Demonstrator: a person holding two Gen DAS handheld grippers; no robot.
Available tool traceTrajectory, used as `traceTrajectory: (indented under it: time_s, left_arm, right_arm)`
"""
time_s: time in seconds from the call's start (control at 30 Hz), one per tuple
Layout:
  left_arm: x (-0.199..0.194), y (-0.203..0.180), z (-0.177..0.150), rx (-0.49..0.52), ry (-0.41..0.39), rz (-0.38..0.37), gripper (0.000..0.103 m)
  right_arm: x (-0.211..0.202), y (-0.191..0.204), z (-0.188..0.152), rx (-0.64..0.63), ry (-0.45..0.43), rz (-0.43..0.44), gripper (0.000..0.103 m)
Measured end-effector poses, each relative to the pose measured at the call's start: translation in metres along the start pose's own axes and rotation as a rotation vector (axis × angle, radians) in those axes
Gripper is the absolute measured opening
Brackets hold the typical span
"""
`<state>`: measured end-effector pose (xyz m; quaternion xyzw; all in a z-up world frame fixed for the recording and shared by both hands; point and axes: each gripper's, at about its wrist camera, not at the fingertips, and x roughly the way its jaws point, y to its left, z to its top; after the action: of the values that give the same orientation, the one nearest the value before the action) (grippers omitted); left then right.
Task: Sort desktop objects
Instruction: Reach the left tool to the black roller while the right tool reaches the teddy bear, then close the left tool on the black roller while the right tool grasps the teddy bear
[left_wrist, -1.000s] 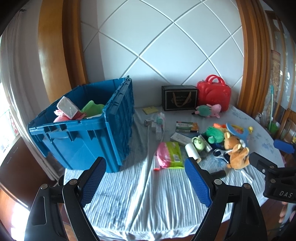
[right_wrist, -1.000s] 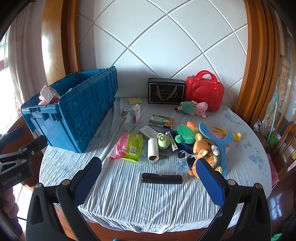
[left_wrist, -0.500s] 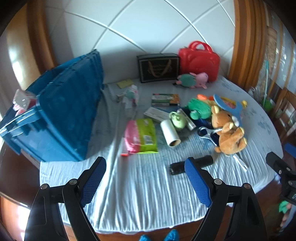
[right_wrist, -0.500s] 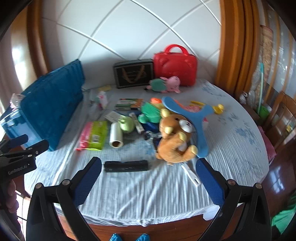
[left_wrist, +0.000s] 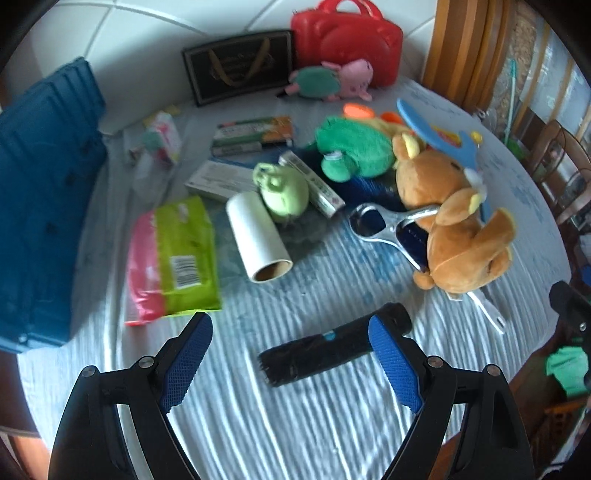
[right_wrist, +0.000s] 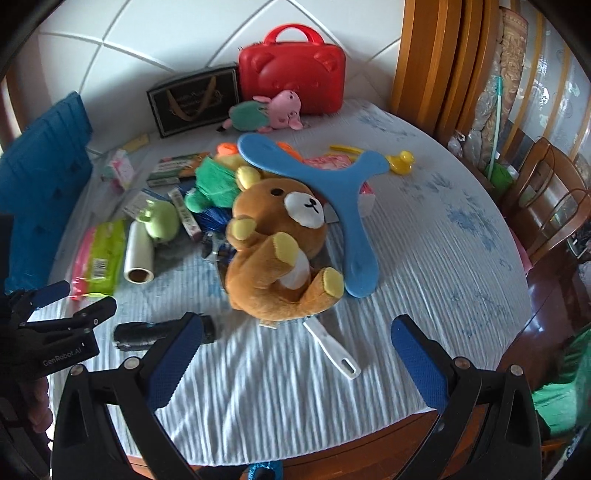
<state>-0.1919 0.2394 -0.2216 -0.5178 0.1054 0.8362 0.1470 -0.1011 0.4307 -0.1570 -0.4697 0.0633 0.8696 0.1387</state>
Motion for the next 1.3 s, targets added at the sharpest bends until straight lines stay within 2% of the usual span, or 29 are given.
traceTrajectory:
  time_s: [0.13,0.3,0.43,0.5,0.6,0.73,0.77,0.83,0.93,1.13,1.2,1.27,1.3]
  left_arm:
    - [0.03,-0.014,-0.008,0.043,0.058,-0.011,0.087]
    - [0.054,-0.031,-0.02,0.085,0.078,-0.001,0.087]
    - [0.061,-0.043,-0.027,0.08,0.076,-0.028,0.09]
    - [0.065,-0.053,-0.031,0.111,0.087,-0.019,0.09]
    - [0.074,-0.064,-0.04,0.176,0.087,0.065,0.092]
    - [0.082,-0.048,-0.032,0.061,0.103,-0.015,0.093]
    - [0.085,-0.043,-0.031,0.021,0.11,-0.041,0.096]
    - [0.087,-0.042,-0.031,0.001,0.096,-0.021,0.103]
    - [0.086,-0.042,-0.035,-0.004,0.069,-0.029,0.103]
    - [0.084,-0.044,-0.037,0.0,0.064,-0.03,0.103]
    - [0.081,-0.045,-0.038,0.002,0.06,-0.032,0.097]
    - [0.075,-0.049,-0.037,0.013,0.047,-0.032,0.066]
    - [0.072,-0.051,-0.036,0.022,0.043,-0.029,0.059]
  right_arm:
    - [0.027,-0.002,-0.003,-0.002,0.055,0.031,0.103]
    - [0.052,-0.015,-0.013,-0.033,0.115,0.028,0.103]
    - [0.066,-0.028,-0.022,-0.041,0.154,0.025,0.103]
    - [0.072,-0.035,-0.027,-0.035,0.169,0.029,0.103]
    - [0.083,-0.04,-0.033,-0.035,0.186,0.041,0.103]
    - [0.097,-0.042,-0.037,-0.042,0.194,0.053,0.103]
    - [0.101,-0.043,-0.037,-0.041,0.195,0.058,0.103]
    - [0.108,-0.044,-0.038,-0.038,0.198,0.064,0.103]
    - [0.116,-0.043,-0.039,-0.036,0.202,0.067,0.103]
    - [0.125,-0.033,-0.036,-0.049,0.21,0.103,0.103]
    - [0.118,-0.029,-0.03,-0.056,0.198,0.119,0.103]
    - [0.099,-0.025,-0.019,-0.066,0.141,0.138,0.103]
    - [0.087,-0.023,-0.012,-0.074,0.104,0.145,0.103]
